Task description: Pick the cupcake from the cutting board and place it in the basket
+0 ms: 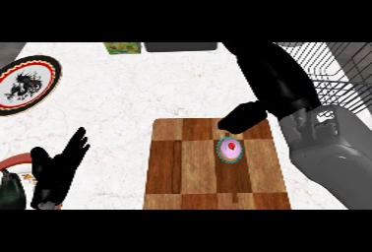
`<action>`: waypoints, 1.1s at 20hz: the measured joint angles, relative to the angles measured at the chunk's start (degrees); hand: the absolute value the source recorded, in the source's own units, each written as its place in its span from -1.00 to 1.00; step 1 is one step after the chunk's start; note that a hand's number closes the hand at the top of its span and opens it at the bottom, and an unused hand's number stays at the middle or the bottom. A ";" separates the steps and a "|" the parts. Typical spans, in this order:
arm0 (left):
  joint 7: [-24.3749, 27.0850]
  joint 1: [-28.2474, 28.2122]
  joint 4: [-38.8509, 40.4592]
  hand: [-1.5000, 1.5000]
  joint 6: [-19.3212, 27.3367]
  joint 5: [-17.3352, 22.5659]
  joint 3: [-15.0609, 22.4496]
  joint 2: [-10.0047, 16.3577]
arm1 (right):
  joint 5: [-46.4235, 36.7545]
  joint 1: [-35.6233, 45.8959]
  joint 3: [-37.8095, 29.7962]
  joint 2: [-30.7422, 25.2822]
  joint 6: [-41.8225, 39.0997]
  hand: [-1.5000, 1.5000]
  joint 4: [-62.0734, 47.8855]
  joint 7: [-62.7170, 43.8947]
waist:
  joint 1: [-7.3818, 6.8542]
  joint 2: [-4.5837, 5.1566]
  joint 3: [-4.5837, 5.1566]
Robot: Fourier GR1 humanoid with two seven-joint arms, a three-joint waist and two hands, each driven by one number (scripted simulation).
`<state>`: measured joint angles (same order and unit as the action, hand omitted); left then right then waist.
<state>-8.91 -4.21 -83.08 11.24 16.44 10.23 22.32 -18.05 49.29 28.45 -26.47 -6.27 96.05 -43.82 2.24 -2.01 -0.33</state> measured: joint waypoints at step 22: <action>0.11 -0.90 -1.23 0.00 -0.54 -0.66 -0.26 -0.86 | 38.08 8.96 -4.45 -18.81 -24.18 -1.00 7.22 -15.64 | -0.45 0.84 -0.20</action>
<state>-8.79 -5.11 -84.31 10.70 15.79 9.97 21.45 20.03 58.25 24.00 -45.27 -30.45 103.27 -59.45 1.79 -1.18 -0.53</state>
